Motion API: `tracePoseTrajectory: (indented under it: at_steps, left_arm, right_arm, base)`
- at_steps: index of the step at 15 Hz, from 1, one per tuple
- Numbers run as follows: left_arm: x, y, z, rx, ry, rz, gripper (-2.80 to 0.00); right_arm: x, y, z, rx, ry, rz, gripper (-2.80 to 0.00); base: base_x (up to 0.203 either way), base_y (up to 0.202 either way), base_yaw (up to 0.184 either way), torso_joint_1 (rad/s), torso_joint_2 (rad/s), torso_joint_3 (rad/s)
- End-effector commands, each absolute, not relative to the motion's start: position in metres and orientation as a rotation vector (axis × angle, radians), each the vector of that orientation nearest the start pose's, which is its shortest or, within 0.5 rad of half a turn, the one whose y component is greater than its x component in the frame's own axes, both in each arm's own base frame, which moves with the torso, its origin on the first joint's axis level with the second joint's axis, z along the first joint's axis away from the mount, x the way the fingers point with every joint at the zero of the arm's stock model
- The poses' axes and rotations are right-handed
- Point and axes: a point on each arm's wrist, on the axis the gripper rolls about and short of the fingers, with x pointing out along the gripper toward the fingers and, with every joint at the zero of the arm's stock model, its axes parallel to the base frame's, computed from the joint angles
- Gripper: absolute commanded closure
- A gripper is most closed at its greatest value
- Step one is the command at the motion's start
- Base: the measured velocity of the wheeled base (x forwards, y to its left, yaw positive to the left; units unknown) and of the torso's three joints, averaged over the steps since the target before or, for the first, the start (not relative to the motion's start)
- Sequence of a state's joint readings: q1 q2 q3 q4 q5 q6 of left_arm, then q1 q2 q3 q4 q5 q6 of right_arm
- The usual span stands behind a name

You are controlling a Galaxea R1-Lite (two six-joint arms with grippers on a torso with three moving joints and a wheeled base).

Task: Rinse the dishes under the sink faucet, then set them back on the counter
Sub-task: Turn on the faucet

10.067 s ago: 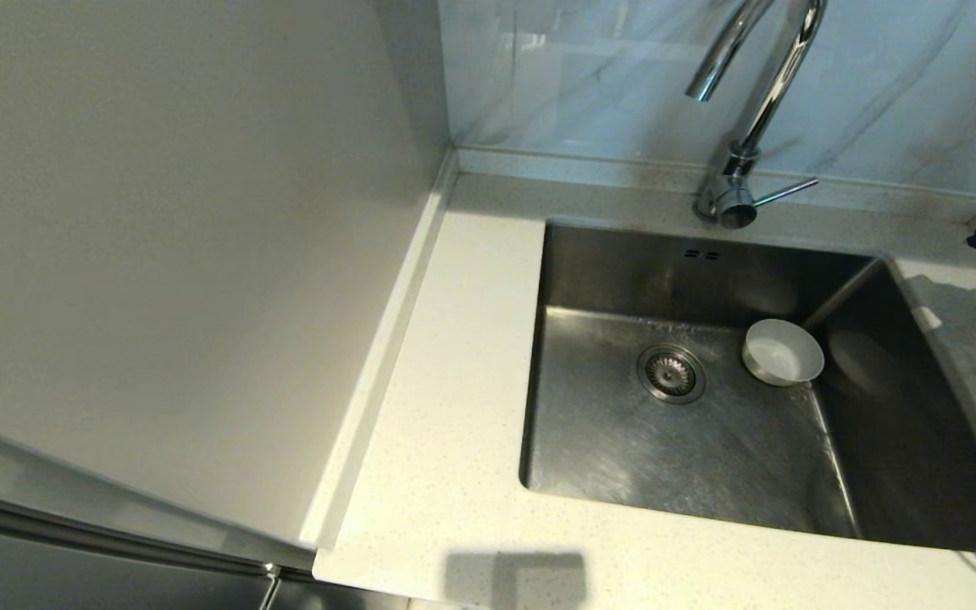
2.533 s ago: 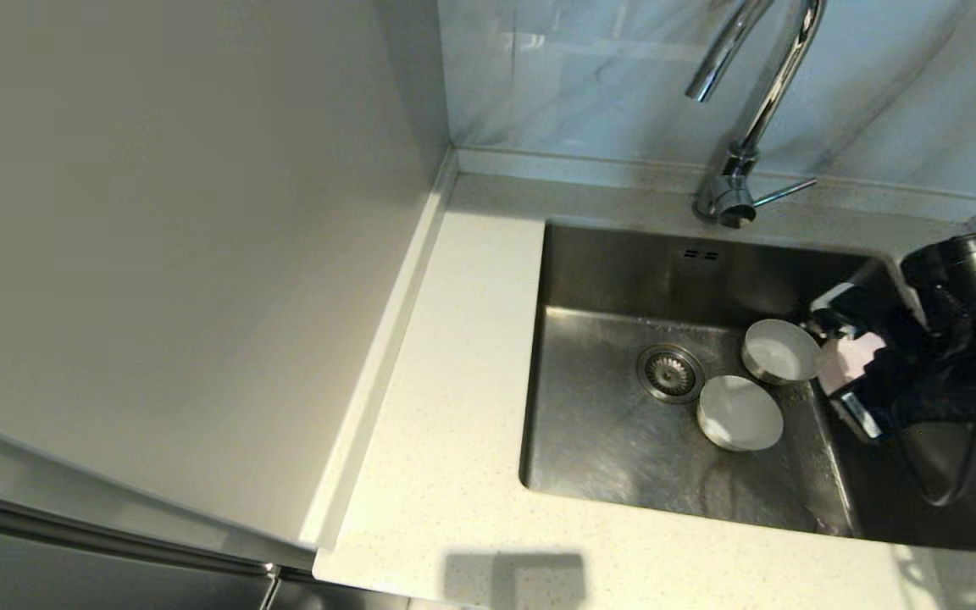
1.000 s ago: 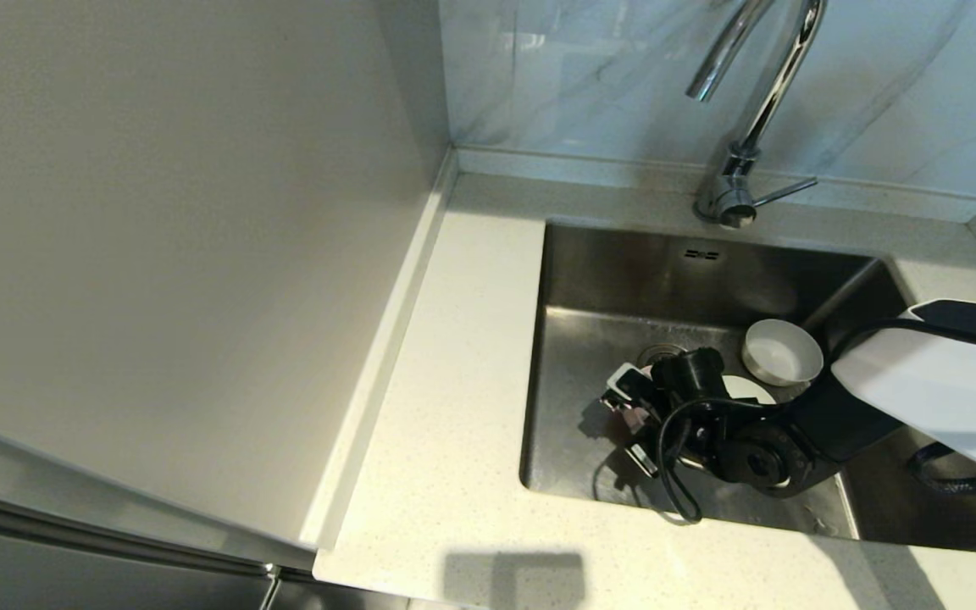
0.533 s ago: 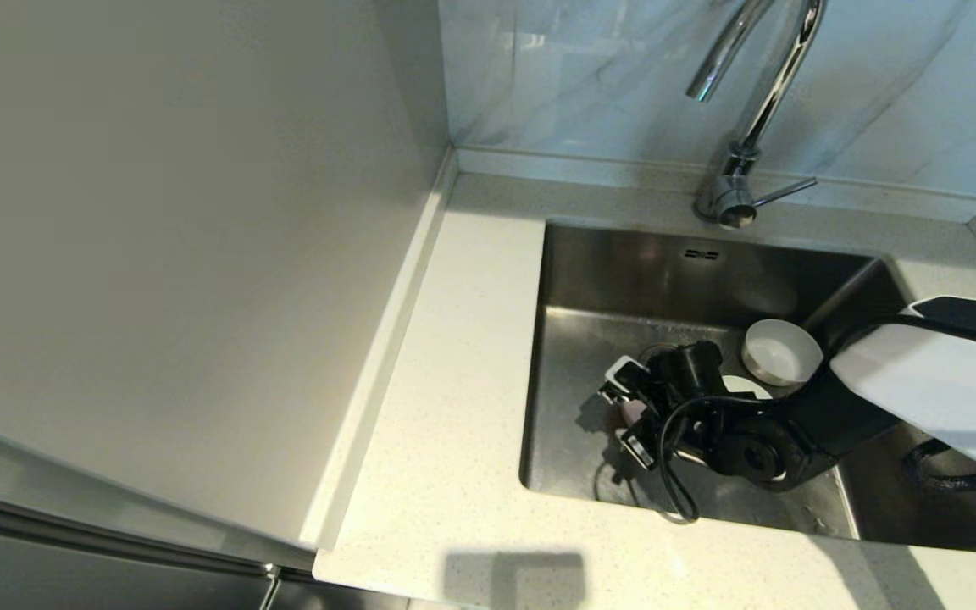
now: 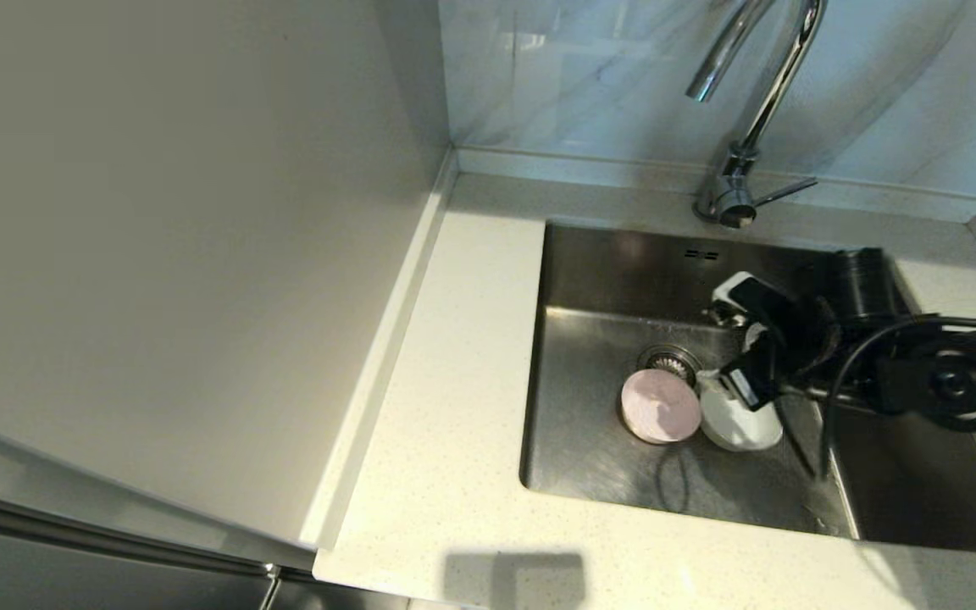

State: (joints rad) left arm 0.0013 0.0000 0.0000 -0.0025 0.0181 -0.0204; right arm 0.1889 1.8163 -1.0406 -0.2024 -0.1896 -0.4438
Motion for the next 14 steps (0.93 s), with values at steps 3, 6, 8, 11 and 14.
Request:
tracePoseTrajectory:
  at_steps: [3,6,8,11,14]
  left_arm:
    - [-0.023,0.000,0.076,-0.022,-0.006,0.020,0.00]
    - [-0.023,0.000,0.076,-0.022,-0.006,0.020,0.00]
    - [-0.023,0.000,0.076,-0.022,-0.006,0.020,0.00]
    - [-0.023,0.000,0.076,-0.022,-0.006,0.020,0.00]
    - [-0.023,0.000,0.076,-0.022,-0.006,0.020,0.00]
  right_arm:
    - [0.301,0.004,0.215,-0.490,0.563,-0.030,-2.80]
    - [0.310,-0.012,0.236,-0.436,0.499,-0.098,-2.80]
    - [0.319,-0.023,0.246,-0.419,0.467,-0.138,-2.80]
    - [0.327,-0.042,0.255,-0.405,0.448,-0.197,0.00]
    - [0.327,-0.054,0.265,-0.389,0.435,-0.204,0.00]
  base:
    - [0.000,0.000,0.000,0.000,0.00,0.000]
    - [0.000,0.000,0.000,0.000,0.00,0.000]
    - [0.000,0.000,0.000,0.000,0.00,0.000]
    - [0.000,0.000,0.000,0.000,0.00,0.000]
    - [0.000,0.000,0.000,0.000,0.00,0.000]
